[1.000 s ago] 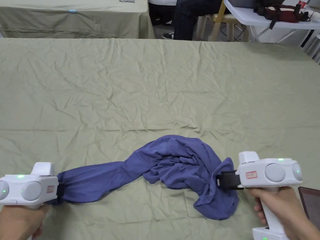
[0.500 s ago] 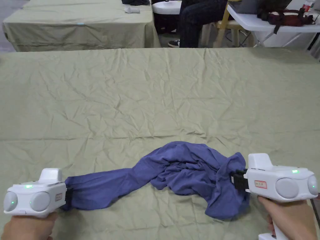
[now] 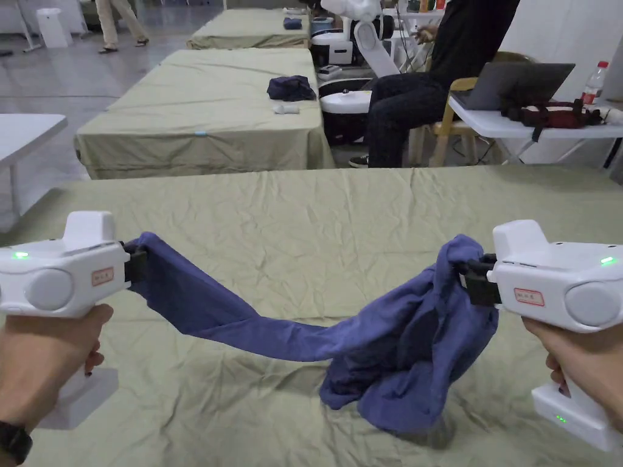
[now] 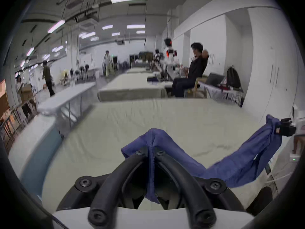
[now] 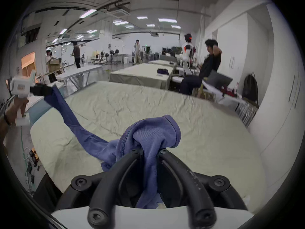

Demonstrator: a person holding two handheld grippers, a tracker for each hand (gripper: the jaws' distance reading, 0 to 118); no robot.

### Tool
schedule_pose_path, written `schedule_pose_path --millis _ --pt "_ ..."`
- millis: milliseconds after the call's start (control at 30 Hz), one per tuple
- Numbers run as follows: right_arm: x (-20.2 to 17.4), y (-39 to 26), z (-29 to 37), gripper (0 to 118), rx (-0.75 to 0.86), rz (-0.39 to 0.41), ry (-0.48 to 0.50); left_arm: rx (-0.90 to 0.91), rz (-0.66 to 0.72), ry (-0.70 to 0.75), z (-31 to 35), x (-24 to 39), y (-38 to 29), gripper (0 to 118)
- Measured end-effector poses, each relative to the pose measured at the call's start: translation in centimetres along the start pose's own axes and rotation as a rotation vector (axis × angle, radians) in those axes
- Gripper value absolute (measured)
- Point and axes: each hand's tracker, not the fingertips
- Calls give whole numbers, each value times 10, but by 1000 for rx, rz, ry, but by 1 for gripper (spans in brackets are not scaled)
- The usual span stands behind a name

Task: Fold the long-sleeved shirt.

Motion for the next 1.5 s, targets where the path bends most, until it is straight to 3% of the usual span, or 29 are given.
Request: schedule_pose_path --millis 400,700,800,900,1100,1500 --pt "-6 149 101 17 289 60 -8 280 -47 80 108 -22 182 5" --pt "8 258 174 17 454 34 -29 370 -20 115 160 -33 267 5" --pt "13 293 194 17 486 27 -36 392 -34 137 170 -33 287 5" --pt "21 320 207 17 518 2 -62 418 37 123 177 -41 304 5" --pt "30 336 218 17 527 -5 -87 420 29 138 177 -43 316 5" --pt "55 357 174 17 496 -12 -126 403 10 142 134 -41 330 5"
